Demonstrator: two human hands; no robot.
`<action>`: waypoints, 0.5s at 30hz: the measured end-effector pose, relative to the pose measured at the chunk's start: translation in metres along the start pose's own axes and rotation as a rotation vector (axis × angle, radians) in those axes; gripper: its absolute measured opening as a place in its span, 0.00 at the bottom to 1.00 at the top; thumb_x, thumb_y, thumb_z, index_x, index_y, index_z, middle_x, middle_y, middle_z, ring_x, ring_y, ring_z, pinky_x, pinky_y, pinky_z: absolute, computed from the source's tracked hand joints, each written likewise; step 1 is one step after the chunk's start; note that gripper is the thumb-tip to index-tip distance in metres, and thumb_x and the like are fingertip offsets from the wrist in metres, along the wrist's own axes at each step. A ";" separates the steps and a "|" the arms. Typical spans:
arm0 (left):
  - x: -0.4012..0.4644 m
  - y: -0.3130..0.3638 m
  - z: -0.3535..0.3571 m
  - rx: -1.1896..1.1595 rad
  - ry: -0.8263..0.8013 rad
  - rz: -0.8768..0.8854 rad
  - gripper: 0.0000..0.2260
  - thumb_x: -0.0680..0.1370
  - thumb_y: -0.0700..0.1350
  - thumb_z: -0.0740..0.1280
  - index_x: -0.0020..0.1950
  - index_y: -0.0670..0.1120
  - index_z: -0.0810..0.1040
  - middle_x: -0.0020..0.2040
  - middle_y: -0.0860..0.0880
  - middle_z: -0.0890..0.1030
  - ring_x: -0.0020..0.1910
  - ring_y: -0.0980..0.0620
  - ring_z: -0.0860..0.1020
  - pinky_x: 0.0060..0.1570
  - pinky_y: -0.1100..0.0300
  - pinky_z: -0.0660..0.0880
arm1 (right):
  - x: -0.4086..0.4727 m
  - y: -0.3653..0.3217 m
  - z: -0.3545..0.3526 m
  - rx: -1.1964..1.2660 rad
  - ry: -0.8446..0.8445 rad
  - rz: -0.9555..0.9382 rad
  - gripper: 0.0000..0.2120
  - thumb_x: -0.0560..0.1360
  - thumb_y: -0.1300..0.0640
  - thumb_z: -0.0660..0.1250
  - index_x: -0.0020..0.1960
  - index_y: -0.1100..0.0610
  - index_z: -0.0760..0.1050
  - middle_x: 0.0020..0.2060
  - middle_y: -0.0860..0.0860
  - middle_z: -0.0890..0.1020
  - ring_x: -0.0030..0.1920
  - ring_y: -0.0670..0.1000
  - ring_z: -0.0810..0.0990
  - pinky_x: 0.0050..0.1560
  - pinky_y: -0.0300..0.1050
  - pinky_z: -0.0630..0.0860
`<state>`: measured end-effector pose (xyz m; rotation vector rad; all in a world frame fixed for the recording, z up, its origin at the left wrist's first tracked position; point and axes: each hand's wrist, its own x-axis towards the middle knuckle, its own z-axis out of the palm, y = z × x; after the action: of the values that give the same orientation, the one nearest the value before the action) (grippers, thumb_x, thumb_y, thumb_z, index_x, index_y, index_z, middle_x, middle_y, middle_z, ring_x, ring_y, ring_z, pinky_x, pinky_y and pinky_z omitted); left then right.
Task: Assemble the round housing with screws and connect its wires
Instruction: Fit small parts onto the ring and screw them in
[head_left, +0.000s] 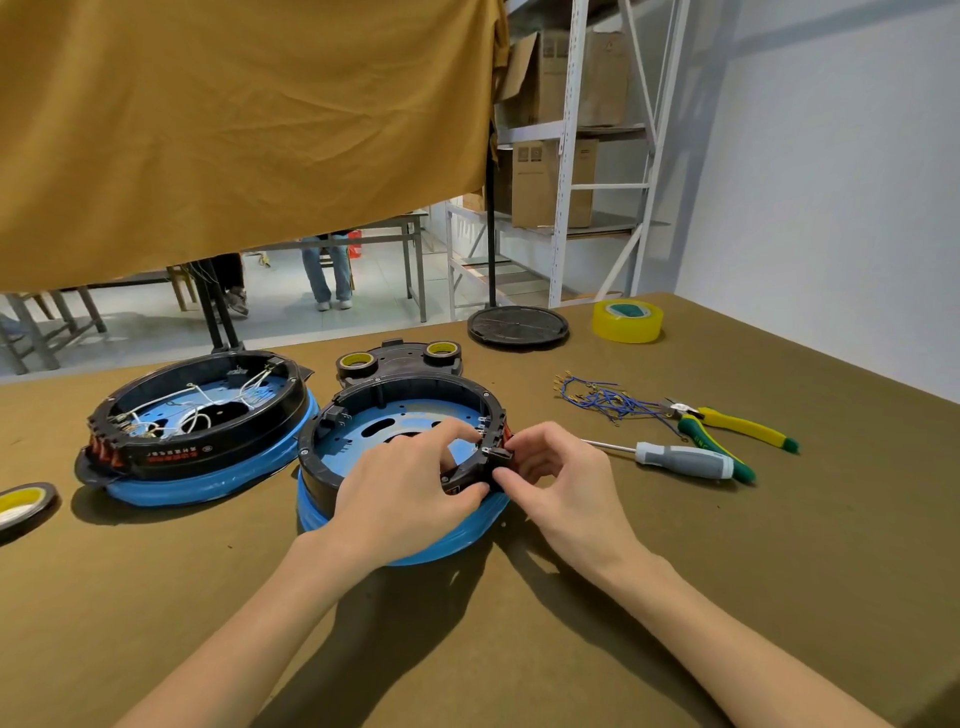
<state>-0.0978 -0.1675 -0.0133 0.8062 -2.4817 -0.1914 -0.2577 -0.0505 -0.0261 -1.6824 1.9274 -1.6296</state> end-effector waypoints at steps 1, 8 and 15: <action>0.000 0.000 0.000 -0.002 -0.003 -0.002 0.22 0.77 0.66 0.67 0.69 0.64 0.71 0.42 0.62 0.79 0.42 0.60 0.79 0.38 0.67 0.74 | 0.000 0.000 0.001 -0.003 0.006 -0.008 0.11 0.74 0.60 0.77 0.55 0.53 0.82 0.45 0.43 0.84 0.47 0.43 0.82 0.48 0.34 0.79; 0.001 -0.002 0.000 -0.032 -0.012 -0.041 0.20 0.77 0.67 0.66 0.68 0.63 0.72 0.42 0.62 0.79 0.44 0.60 0.79 0.44 0.56 0.82 | -0.003 0.003 -0.003 -0.056 0.027 -0.065 0.11 0.75 0.58 0.76 0.57 0.52 0.85 0.48 0.43 0.85 0.49 0.43 0.82 0.49 0.32 0.78; 0.002 -0.001 -0.001 -0.042 -0.012 -0.055 0.20 0.77 0.66 0.67 0.67 0.63 0.72 0.40 0.61 0.80 0.42 0.61 0.79 0.42 0.56 0.81 | -0.003 0.004 -0.003 -0.066 0.038 -0.088 0.11 0.75 0.61 0.75 0.57 0.53 0.84 0.47 0.44 0.84 0.49 0.43 0.82 0.48 0.31 0.78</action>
<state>-0.0982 -0.1692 -0.0118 0.8587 -2.4599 -0.2678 -0.2614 -0.0473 -0.0296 -1.7977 1.9716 -1.6577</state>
